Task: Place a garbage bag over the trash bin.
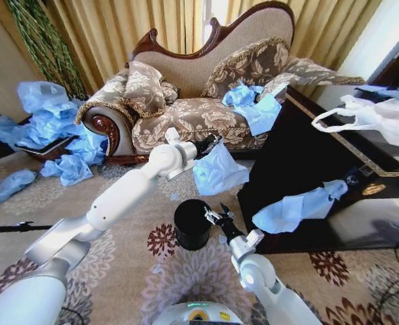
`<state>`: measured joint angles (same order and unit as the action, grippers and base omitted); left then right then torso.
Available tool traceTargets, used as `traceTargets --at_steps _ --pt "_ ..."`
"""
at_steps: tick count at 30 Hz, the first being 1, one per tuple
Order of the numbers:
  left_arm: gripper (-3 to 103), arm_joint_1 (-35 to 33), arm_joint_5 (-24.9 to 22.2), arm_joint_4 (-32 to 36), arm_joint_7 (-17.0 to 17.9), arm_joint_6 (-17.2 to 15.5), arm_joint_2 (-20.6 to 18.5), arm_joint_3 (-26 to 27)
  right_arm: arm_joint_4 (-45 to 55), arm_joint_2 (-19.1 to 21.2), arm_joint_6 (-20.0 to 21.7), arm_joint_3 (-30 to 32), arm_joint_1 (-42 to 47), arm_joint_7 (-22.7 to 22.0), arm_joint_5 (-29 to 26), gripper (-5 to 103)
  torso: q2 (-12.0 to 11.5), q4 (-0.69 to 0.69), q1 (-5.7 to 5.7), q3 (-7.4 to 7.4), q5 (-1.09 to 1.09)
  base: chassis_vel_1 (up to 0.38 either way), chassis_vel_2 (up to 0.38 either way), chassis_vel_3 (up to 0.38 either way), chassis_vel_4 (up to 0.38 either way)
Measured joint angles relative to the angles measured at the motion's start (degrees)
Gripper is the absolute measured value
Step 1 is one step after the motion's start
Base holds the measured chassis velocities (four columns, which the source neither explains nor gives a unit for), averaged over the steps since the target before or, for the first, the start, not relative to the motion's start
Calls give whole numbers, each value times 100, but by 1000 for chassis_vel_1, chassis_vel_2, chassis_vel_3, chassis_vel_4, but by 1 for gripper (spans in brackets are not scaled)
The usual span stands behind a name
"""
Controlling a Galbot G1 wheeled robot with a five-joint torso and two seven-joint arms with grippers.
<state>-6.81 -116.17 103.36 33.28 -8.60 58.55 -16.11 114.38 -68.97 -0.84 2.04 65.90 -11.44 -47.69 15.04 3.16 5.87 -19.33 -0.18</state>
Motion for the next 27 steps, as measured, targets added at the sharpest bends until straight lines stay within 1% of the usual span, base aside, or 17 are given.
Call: traceTargets --at_steps 1,3,4,5,6,8,9,11,12,14,15,16,17,18,23,26,27 --pt "0 -29 1 -4 -3 -1 -5 15 -45 -60 -21 -63 -145 -69 -107 100 0 -2 1 -1 -3 0 0 0 0" --pt "0 -87 29 -23 -9 -1 7 43 -96 -149 -32 -185 -383 -221 -368 100 0 -2 1 0 -2 0 0 0 0" --pt "0 -123 51 -32 -9 -1 29 47 -129 -208 -35 -270 -487 -329 -498 100 0 0 1 0 -3 0 0 0 0" --pt "0 -123 51 -32 -9 -1 29 47 -129 -208 -35 -270 -487 -329 -498 100 0 0 1 0 -3 0 0 0 0" --pt "0 -148 69 -35 -9 -1 47 46 -167 -273 -42 -344 -562 -433 -566 100 0 2 1 0 -2 0 0 0 0" --pt "0 -192 111 -35 2 7 75 24 -262 -467 -66 -462 -674 -701 -675 100 0 0 1 -1 -2 0 0 0 0" --pt "0 -192 111 -35 2 7 75 24 -262 -467 -66 -462 -674 -701 -675 100 0 0 1 -1 -2 0 0 0 0" --pt "0 -218 125 0 30 18 84 -13 -316 -671 -66 -531 -722 -942 -785 100 0 1 1 0 -3 0 0 0 0" --pt "0 -218 125 0 30 18 84 -13 -316 -671 -66 -531 -722 -942 -785 100 0 1 1 0 -3 0 0 0 0" --pt "0 -265 138 61 75 51 22 -21 -375 -876 -57 -645 -754 -1065 -864 100 0 2 1 0 -1 0 0 0 0" --pt "0 -295 148 80 86 57 -1 -6 -418 -964 -69 -705 -771 -1102 -869 100 0 1 0 0 -2 0 0 0 0" --pt "0 -295 148 80 86 57 -1 -6 -418 -964 -69 -705 -771 -1102 -869 100 0 1 0 0 -2 0 0 0 0" --pt "0 -338 171 94 106 64 -12 41 -476 -1072 -88 -782 -807 -1157 -875 101 0 0 1 0 -3 0 0 0 0" --pt "0 -393 199 112 141 75 -20 113 -573 -1188 -110 -858 -872 -1234 -890 100 0 -1 1 0 -3 0 0 0 0" --pt "0 -487 227 158 190 90 -64 228 -924 -1385 -229 -1046 -1066 -1364 -836 99 0 0 1 0 -3 0 0 0 0" --pt "0 -500 229 200 204 97 -93 303 -1350 -1548 -406 -1092 -1226 -1561 -514 97 0 -1 1 -1 -2 0 0 0 0" --pt "0 -500 229 200 204 97 -93 303 -1350 -1548 -406 -1092 -1226 -1561 -514 97 0 -1 1 -1 -2 0 0 0 0"
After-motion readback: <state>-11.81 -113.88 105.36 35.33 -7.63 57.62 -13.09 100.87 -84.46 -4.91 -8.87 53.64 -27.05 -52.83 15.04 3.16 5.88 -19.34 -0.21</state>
